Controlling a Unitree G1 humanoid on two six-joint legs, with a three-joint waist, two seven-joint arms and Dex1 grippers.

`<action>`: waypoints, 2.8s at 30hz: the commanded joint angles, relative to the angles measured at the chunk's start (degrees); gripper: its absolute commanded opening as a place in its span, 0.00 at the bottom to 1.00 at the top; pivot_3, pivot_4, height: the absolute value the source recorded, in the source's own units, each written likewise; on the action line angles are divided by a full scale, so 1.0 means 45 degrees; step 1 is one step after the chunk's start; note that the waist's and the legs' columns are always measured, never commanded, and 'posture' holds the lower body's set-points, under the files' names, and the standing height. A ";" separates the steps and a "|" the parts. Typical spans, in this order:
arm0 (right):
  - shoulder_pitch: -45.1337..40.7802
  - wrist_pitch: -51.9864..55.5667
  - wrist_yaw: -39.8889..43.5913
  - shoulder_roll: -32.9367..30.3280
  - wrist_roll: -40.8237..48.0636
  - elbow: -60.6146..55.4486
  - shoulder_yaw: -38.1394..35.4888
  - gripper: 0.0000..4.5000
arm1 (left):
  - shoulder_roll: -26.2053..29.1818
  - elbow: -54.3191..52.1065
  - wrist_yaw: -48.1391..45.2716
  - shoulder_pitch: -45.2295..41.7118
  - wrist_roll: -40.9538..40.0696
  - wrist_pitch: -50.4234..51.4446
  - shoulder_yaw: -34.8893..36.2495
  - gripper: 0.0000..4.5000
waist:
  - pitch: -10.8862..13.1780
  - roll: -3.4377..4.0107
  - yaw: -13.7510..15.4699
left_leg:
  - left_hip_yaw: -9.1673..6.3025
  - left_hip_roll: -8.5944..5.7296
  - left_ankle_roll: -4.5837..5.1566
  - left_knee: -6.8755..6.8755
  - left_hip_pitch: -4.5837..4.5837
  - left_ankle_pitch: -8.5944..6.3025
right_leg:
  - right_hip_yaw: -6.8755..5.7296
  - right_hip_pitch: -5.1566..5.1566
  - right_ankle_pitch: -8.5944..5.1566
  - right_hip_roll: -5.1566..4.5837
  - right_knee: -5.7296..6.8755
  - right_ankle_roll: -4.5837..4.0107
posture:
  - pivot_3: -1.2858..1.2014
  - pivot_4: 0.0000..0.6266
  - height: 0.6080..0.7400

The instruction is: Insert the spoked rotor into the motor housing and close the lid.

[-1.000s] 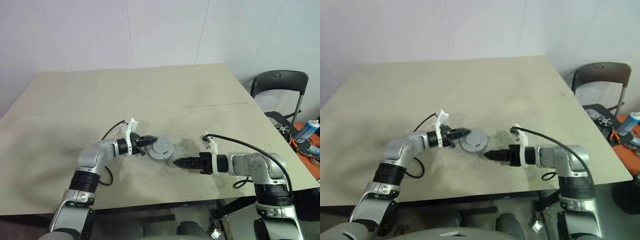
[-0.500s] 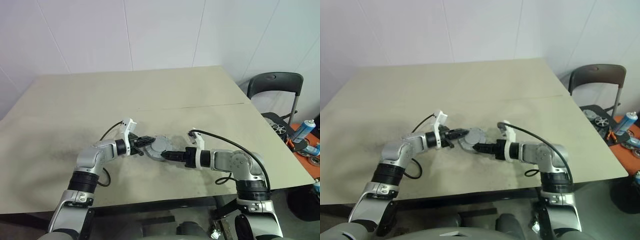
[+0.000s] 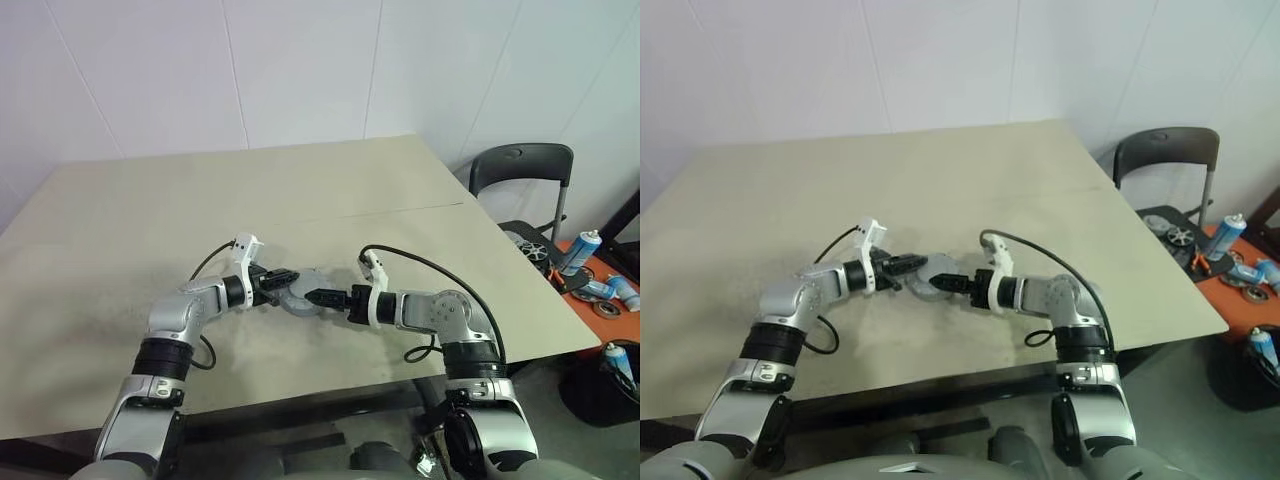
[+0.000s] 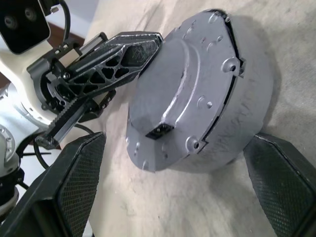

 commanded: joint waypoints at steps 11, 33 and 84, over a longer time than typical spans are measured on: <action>-0.1068 -0.1643 -0.1329 0.1001 -0.0267 0.2325 -0.0943 0.49 | -0.0577 0.0515 -0.0602 -0.0362 0.0179 0.0019 -0.0582 0.07 | 0.0019 0.0128 0.0117 | 0.0005 -0.0016 0.0000 0.0001 -0.0019 0.0003 | 0.0017 -0.0059 0.0139 -0.0006 -0.0029 0.0048 | 0.52 0.00 1.00; -0.1267 -0.2201 -0.1944 0.1766 0.0210 0.3931 -0.2028 0.44 | -0.0399 -0.0182 -0.0590 0.0074 0.0132 0.0460 -0.0282 0.07 | 0.0001 0.0132 -0.0081 | 0.0109 -0.0017 0.0002 -0.0090 -0.0046 0.0000 | 0.0147 -0.0126 0.0143 0.0001 -0.0023 0.0050 | 0.52 0.00 1.00; -0.2556 -0.1672 -0.2305 0.2273 0.3765 0.3158 -0.4411 0.43 | -0.0146 -0.7041 0.6564 0.2406 -1.1133 0.5325 0.7498 0.07 | 0.0013 0.0100 -0.0305 | 0.0115 0.0009 -0.0010 -0.0004 -0.0394 0.0009 | 0.0215 -0.0465 0.0175 0.0007 0.0039 0.0039 | 0.52 0.00 1.00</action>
